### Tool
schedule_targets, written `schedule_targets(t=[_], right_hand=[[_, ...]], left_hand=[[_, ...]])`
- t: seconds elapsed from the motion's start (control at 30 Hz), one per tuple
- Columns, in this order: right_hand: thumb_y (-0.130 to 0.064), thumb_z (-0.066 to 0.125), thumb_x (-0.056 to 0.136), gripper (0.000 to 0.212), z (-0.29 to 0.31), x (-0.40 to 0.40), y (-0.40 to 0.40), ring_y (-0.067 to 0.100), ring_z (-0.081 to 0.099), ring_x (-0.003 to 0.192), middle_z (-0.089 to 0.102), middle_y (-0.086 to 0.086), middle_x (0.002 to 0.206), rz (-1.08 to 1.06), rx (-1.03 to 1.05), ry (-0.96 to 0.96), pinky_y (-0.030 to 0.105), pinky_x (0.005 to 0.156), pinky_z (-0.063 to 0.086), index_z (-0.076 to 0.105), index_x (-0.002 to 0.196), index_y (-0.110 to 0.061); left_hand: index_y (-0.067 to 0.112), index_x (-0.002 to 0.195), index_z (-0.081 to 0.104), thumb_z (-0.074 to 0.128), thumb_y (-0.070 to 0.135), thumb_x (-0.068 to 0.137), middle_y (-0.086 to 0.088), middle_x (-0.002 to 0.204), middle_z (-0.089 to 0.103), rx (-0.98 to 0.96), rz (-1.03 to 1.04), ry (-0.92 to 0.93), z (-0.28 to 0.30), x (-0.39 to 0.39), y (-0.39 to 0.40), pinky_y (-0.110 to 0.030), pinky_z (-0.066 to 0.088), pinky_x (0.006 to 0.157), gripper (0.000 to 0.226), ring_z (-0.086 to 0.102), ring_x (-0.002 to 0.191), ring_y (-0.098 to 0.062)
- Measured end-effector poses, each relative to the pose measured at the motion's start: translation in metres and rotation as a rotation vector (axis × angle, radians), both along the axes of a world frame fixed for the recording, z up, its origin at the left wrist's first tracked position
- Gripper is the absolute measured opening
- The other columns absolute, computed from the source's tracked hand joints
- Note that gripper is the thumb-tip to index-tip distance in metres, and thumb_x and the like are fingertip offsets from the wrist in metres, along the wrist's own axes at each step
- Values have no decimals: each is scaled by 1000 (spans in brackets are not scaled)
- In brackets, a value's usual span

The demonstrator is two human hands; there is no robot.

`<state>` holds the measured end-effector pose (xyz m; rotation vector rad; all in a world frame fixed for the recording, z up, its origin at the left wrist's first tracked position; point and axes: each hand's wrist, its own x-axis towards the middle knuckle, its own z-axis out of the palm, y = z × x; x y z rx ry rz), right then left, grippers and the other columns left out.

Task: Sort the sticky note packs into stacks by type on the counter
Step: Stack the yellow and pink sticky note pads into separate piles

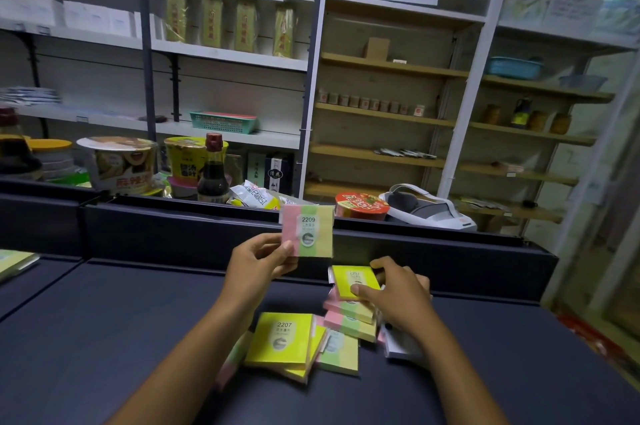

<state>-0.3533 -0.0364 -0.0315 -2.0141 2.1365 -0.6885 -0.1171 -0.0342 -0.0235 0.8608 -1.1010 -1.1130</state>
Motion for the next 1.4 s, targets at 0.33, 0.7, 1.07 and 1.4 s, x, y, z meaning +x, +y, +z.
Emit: schedule_targets(t=[0.33, 0.7, 1.07, 1.4], right_hand=[[-24, 88, 72, 57, 6, 13, 9, 9, 64, 93, 61, -15, 100, 68, -219, -386, 35, 80, 56, 46, 110, -33], [-6, 78, 82, 48, 9, 35, 58, 10, 73, 85, 67, 0, 109, 153, -297, -858, 27, 66, 60, 49, 111, -31], [21, 56, 84, 57, -2, 121, 162, 17, 72, 98, 60, 5, 124, 277, -402, -1101, 32, 72, 61, 53, 119, -24], [17, 56, 89, 55, 3, 211, 259, 7, 71, 99, 66, -6, 115, 329, -410, -1122, 25, 75, 59, 53, 124, -25]], left_hand=[[6, 101, 69, 62, 5, 92, -14, 94, 75, -12, 59, 30, 0, 2, 8, -24, 60, 70, 11, 73, 83, -27], [5, 101, 70, 63, 2, 91, -11, 89, 77, -65, 165, 47, -7, 31, 60, -21, 58, 67, 12, 73, 78, -21], [11, 111, 60, 66, 4, 88, -10, 87, 77, -98, 296, 93, -3, 109, 181, -26, 61, 65, 25, 75, 77, -27], [18, 109, 57, 66, 5, 90, -11, 88, 77, -73, 338, 5, -8, 201, 287, -23, 60, 65, 25, 75, 79, -25]])
